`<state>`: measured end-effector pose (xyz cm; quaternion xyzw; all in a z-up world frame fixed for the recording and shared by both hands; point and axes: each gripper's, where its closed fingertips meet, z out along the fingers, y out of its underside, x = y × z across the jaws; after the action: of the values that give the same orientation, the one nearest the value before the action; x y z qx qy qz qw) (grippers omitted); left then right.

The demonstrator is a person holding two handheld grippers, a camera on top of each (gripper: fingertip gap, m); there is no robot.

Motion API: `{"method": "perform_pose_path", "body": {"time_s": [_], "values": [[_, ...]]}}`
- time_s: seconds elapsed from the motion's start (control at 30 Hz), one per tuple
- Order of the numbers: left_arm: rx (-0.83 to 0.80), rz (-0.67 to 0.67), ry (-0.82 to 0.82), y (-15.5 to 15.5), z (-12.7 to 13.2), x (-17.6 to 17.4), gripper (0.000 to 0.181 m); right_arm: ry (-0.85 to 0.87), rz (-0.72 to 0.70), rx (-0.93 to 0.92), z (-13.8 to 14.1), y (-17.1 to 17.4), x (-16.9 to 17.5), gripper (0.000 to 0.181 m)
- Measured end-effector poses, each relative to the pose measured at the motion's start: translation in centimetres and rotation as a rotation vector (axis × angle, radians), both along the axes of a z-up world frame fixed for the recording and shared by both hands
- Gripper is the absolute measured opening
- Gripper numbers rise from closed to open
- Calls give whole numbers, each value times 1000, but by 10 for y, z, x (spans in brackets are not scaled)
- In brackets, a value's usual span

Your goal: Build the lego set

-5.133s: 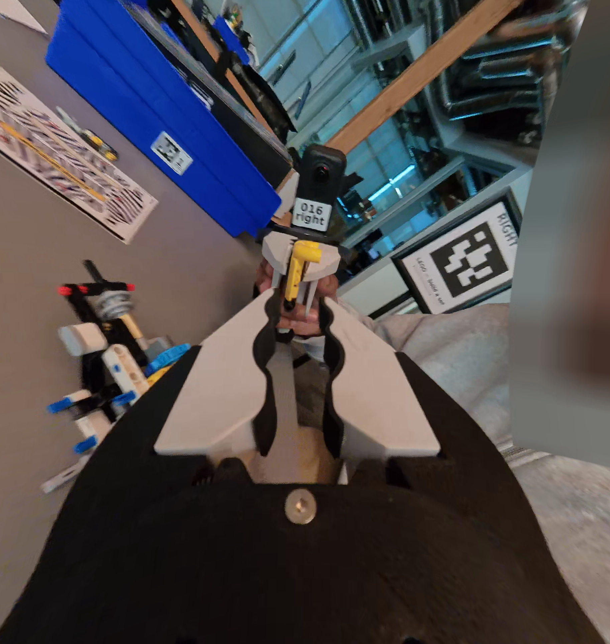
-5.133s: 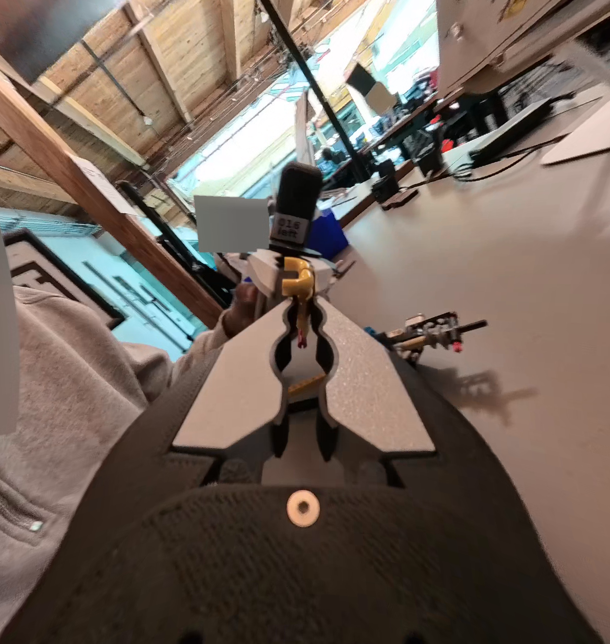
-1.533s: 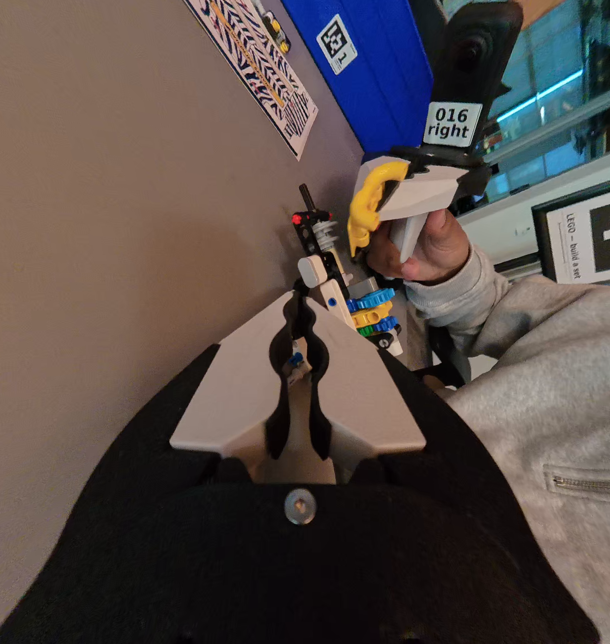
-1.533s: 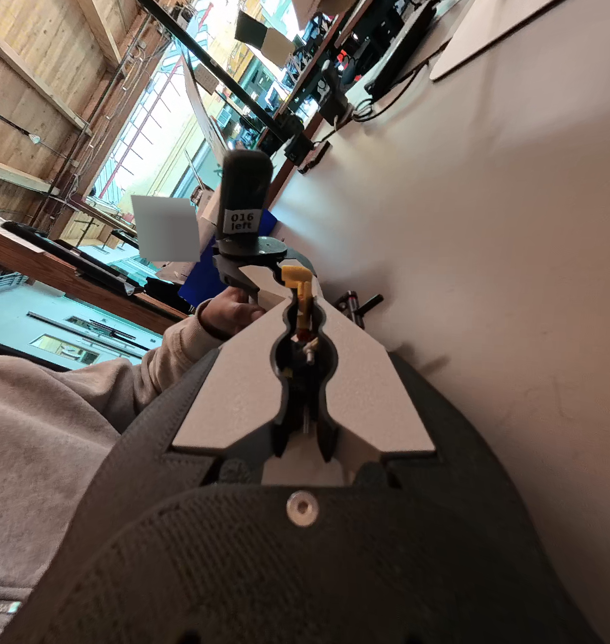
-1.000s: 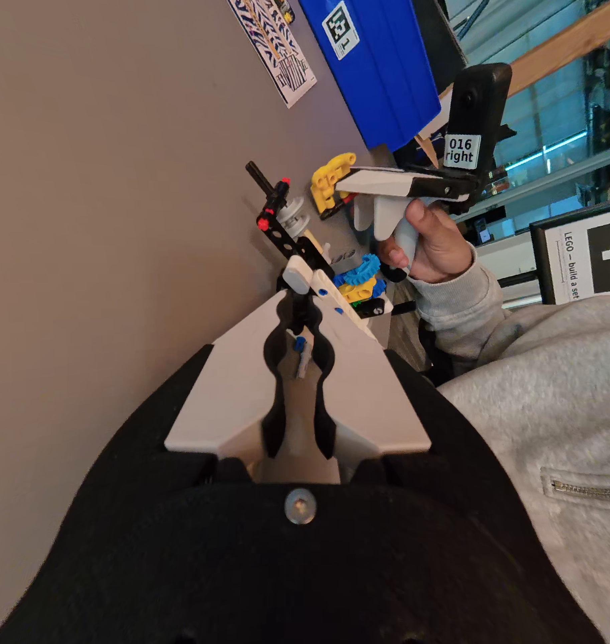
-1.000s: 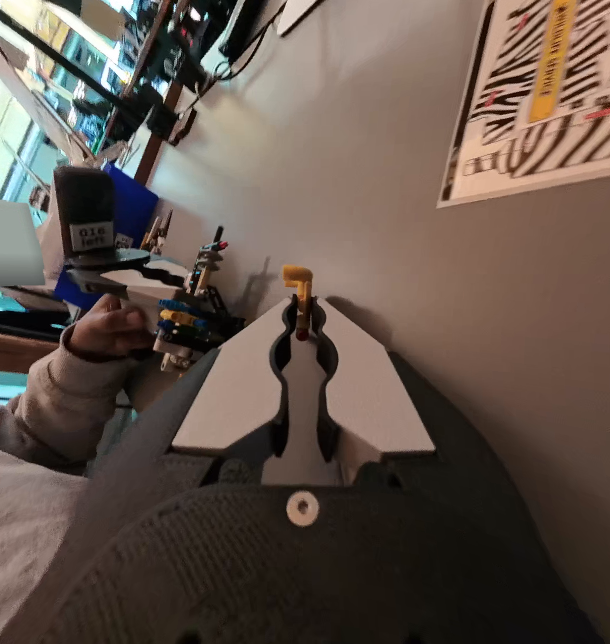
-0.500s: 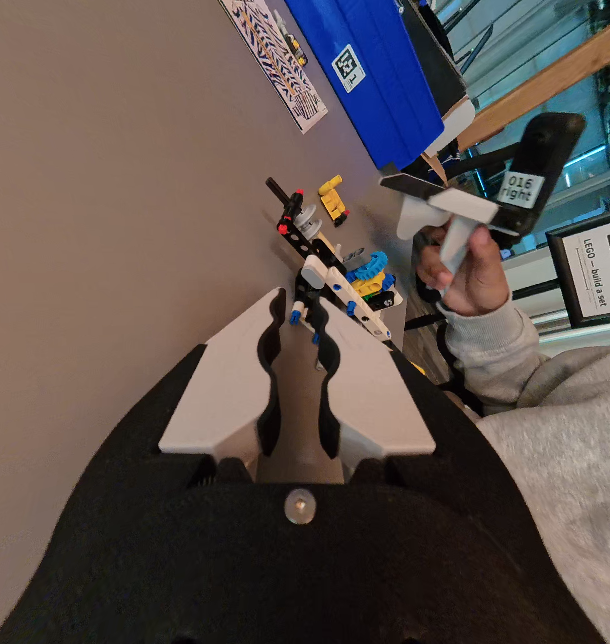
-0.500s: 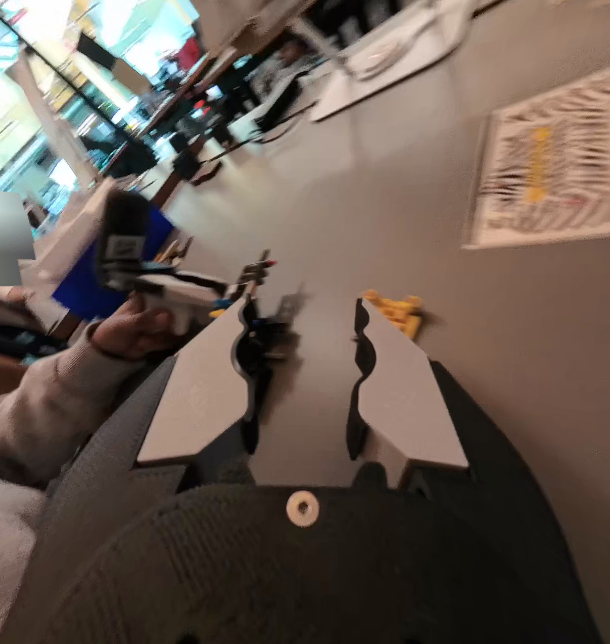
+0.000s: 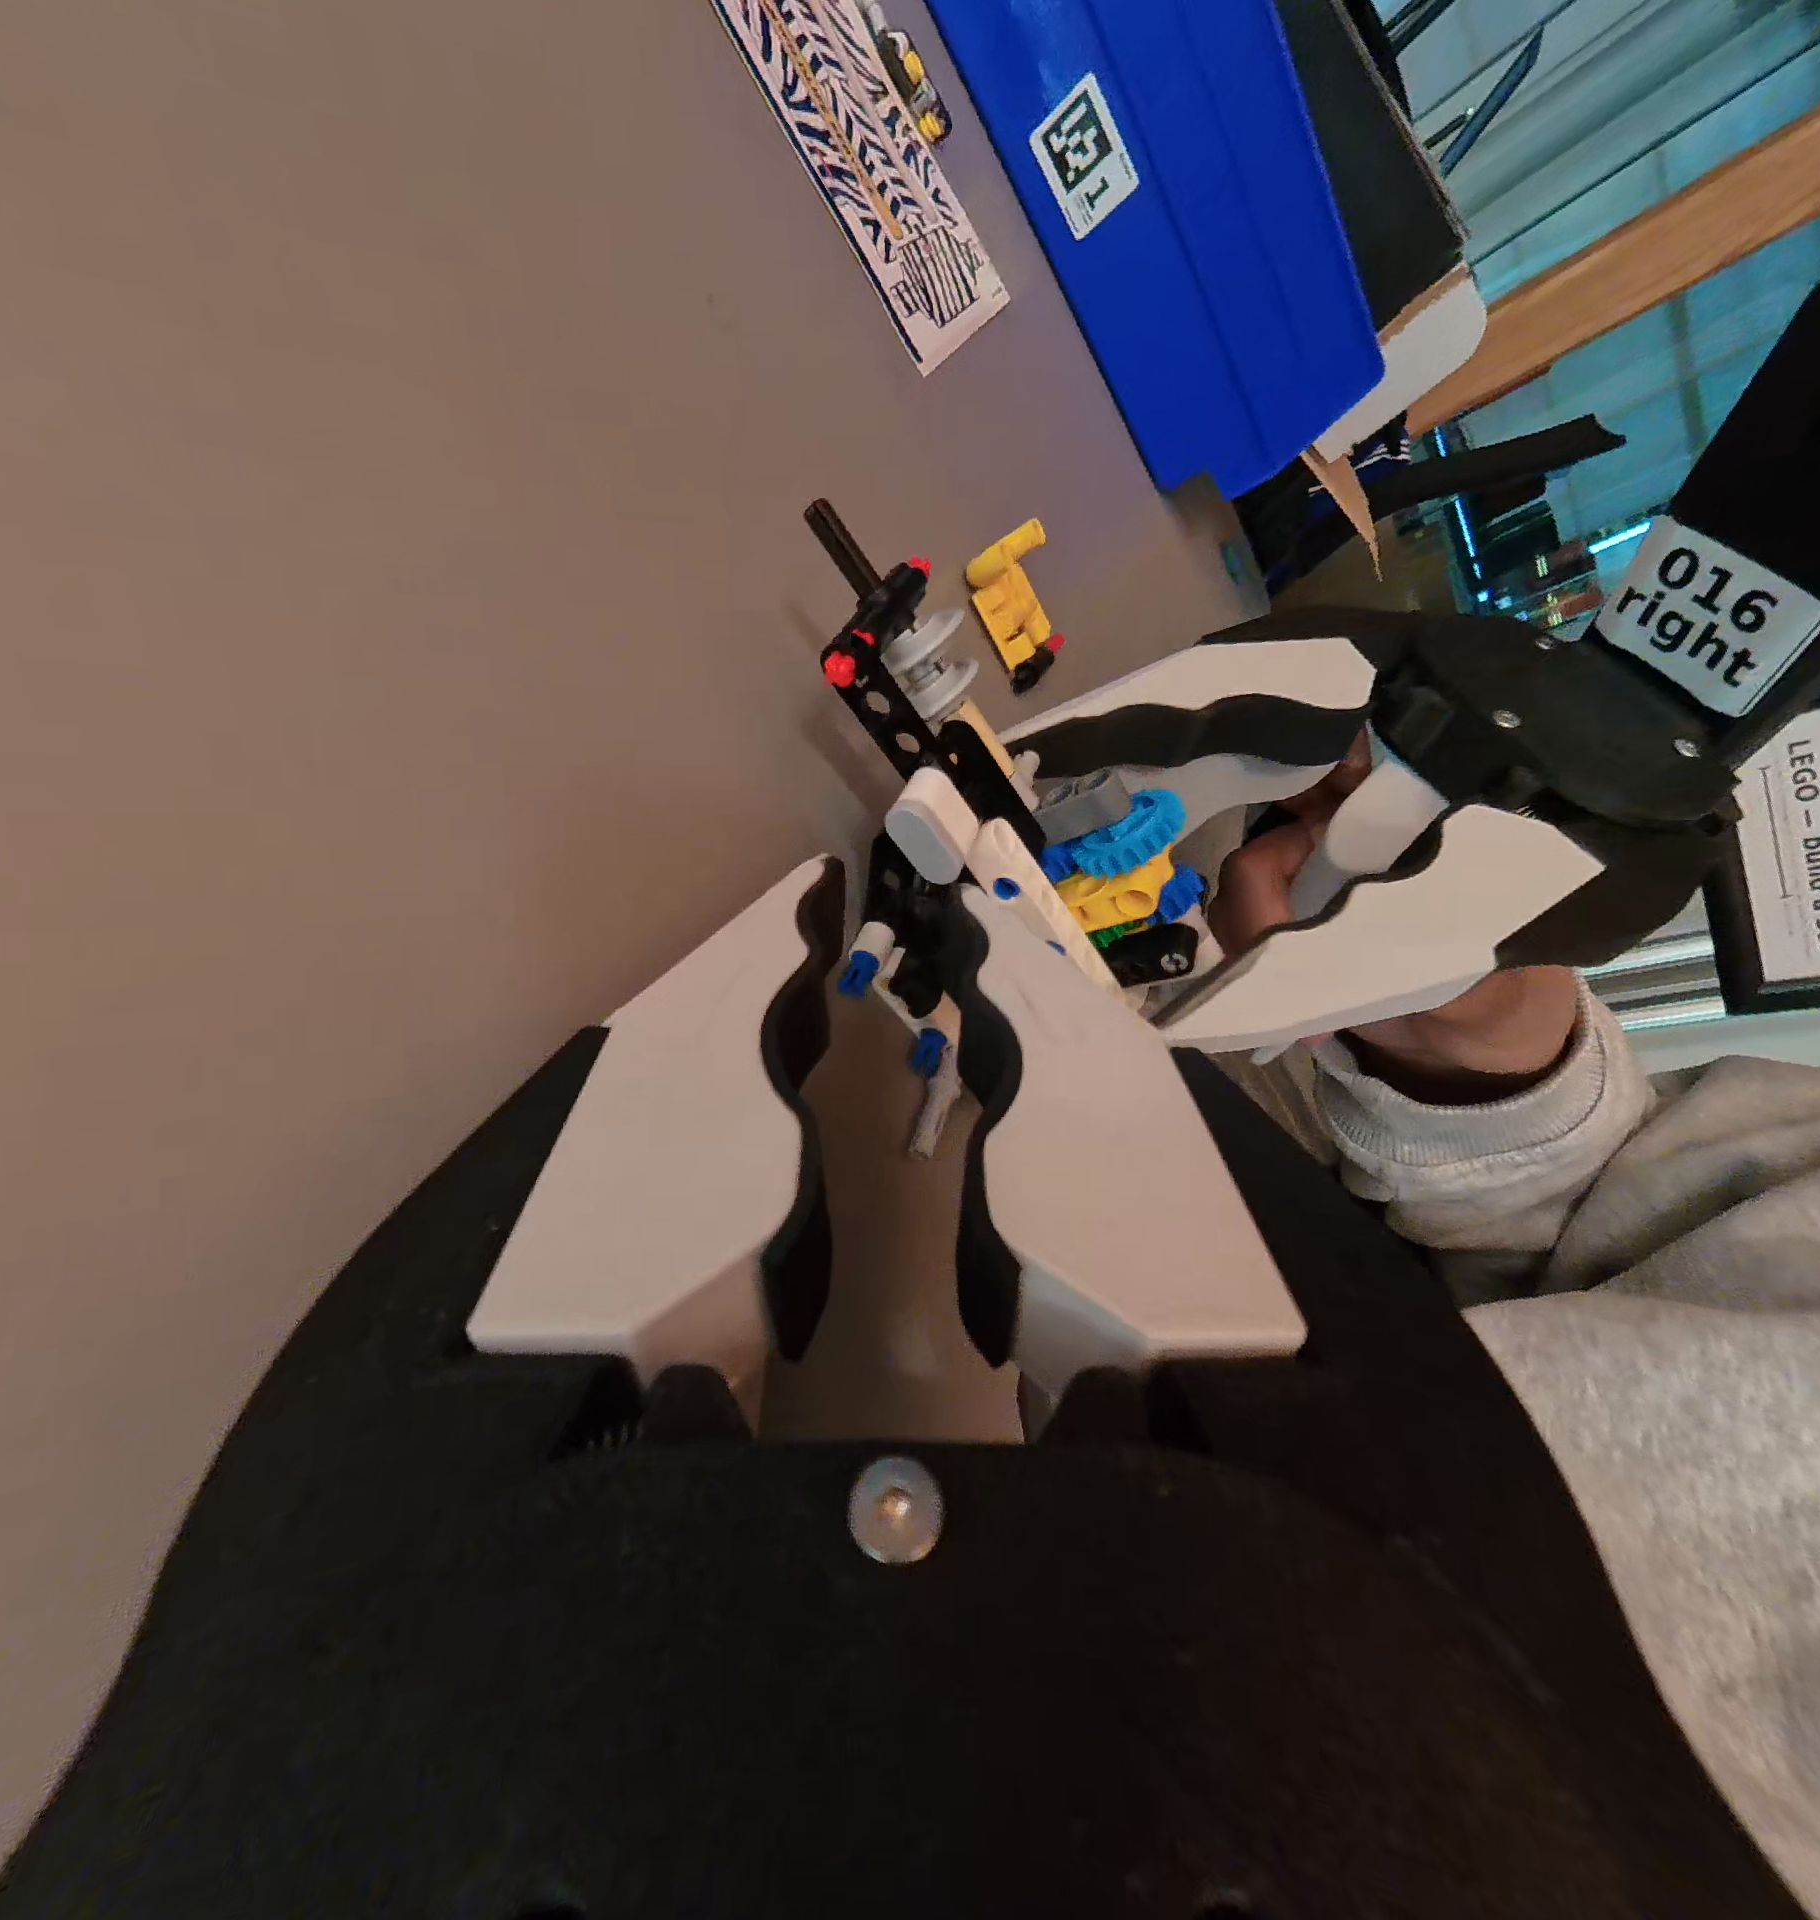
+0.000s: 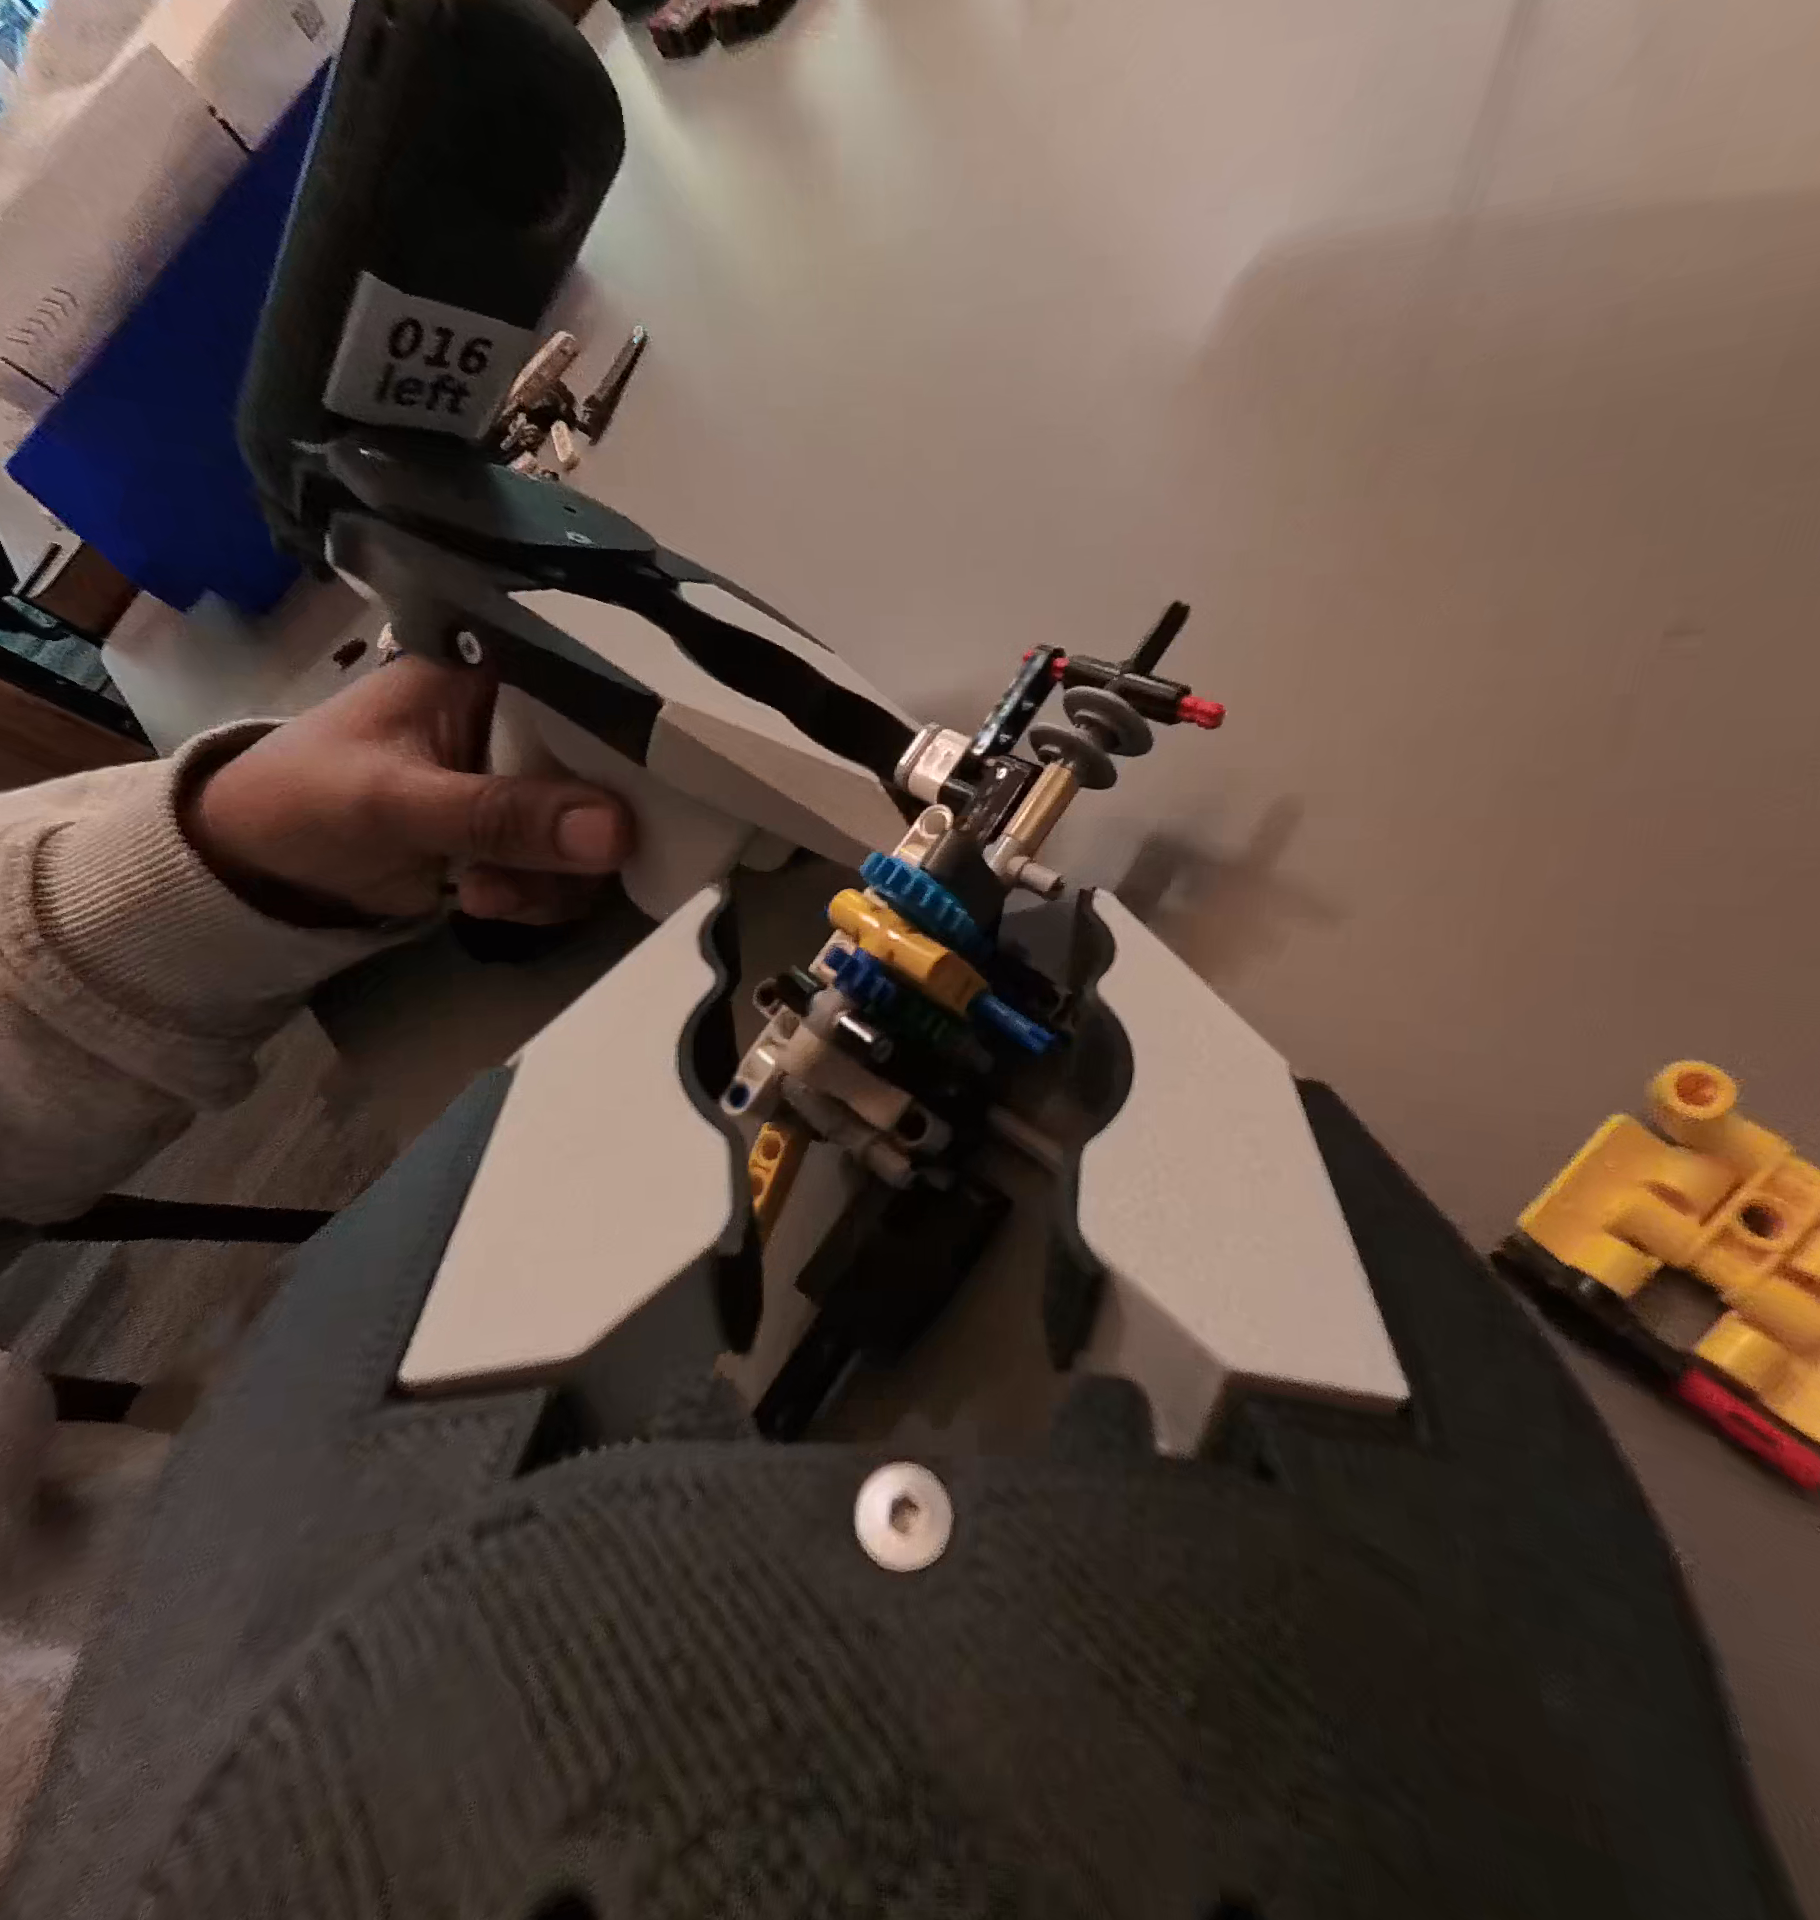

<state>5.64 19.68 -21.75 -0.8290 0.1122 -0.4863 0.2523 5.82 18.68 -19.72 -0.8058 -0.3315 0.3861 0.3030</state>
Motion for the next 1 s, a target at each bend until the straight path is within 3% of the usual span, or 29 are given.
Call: {"method": "perform_pose_path", "body": {"time_s": [0.03,0.2,0.33,0.63,0.73,1.0], "values": [[-1,2,-2,1,0,2,17,-5,2,-13,-2,1,0,62],[-4,3,14,4,-2,8,14,56,13,-150,-8,1,-3,54],[0,16,-3,6,0,7,16,180,19,-280,-2,1,-1,36],[38,7,-98,6,15,7,22,359,80,-378,16,-3,-2,35],[67,-3,-131,4,22,8,7,371,100,-374,19,-5,-2,35],[81,-1,-203,3,31,4,5,381,112,-333,31,-7,-5,37]]}}
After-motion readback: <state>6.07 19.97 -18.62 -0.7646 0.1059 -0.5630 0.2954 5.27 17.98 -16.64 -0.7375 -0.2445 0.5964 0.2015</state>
